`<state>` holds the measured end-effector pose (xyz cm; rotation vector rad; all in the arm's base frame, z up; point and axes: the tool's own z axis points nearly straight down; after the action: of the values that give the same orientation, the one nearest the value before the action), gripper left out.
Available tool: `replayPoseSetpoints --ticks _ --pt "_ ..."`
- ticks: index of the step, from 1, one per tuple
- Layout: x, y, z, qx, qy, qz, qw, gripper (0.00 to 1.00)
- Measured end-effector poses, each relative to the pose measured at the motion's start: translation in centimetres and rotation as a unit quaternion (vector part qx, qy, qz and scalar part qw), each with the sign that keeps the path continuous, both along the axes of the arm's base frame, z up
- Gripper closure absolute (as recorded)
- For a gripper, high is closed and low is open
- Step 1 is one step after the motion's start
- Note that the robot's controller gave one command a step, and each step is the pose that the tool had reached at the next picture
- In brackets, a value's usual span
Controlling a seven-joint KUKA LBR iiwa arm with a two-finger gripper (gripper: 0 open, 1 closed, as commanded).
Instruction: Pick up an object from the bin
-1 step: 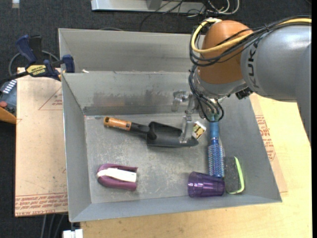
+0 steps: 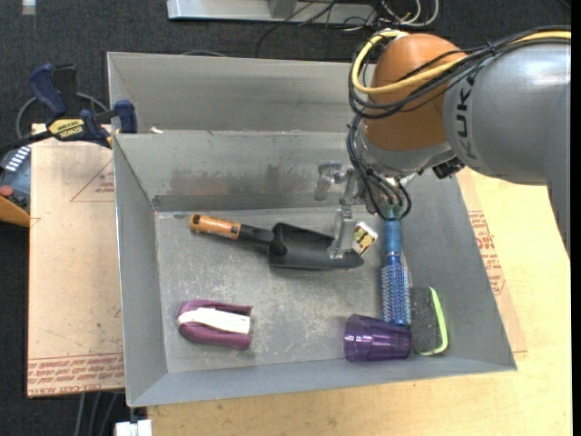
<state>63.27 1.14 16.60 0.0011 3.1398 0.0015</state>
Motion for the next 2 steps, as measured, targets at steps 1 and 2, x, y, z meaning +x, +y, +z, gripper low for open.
replayPoseSetpoints --ticks 1,2 --pt "-0.8 1.0 -7.3 0.001 -0.0002 -0.019 0.9998 0.00" --pt "0.1 3.0 -9.1 0.001 -0.0021 -0.041 0.9991 1.00"
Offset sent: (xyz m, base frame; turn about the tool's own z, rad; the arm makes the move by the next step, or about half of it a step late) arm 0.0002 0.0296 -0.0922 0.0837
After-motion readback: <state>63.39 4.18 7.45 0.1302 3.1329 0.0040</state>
